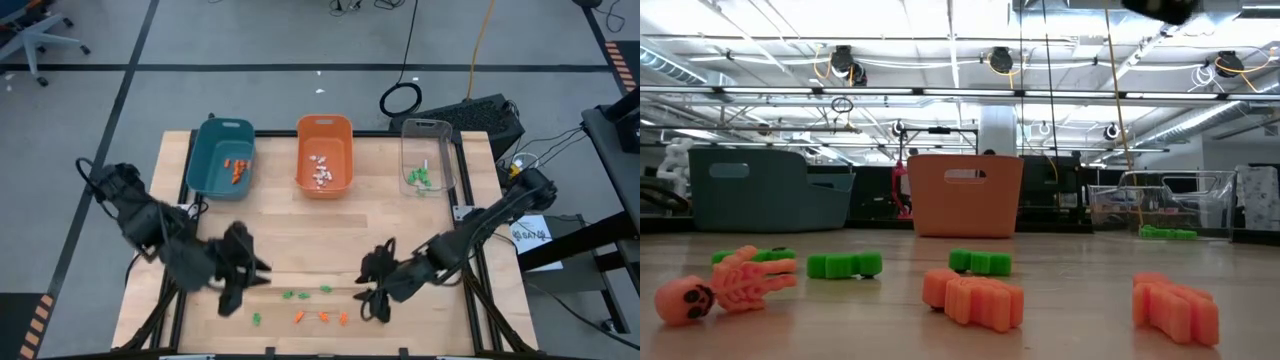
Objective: Sort Halloween decoration
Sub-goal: Put the green skeleton toy into the transparent bin
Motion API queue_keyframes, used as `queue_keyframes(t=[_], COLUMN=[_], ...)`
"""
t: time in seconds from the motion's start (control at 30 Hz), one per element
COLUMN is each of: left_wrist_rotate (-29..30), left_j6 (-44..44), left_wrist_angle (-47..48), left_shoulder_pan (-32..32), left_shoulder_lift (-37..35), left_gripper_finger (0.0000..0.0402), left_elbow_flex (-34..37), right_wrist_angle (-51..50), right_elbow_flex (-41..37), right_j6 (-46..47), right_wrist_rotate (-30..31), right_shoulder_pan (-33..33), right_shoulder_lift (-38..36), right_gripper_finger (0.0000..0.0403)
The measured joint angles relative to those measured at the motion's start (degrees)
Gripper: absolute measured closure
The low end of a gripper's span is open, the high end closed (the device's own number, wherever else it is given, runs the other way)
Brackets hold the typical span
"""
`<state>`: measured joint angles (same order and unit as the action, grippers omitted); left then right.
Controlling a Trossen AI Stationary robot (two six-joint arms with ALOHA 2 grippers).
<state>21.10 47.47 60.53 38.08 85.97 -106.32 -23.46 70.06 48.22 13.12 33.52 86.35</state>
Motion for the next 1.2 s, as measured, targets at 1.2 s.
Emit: queue_keyframes(t=[1.2], left_wrist_rotate=[0.8], left_j6=[3.3], left_wrist_angle=[3.3], left_shoulder_pan=[5.3], left_shoulder_lift=[4.7], left_gripper_finger=[0.0286], left_elbow_flex=[0.0], right_wrist_angle=[21.2], right_elbow_flex=[0.0], right_j6=[-18.9], right_wrist_rotate=[4.6], right_shoulder_pan=[-4.7], right_shoulder_lift=[28.3], right_gripper_finger=[0.0251])
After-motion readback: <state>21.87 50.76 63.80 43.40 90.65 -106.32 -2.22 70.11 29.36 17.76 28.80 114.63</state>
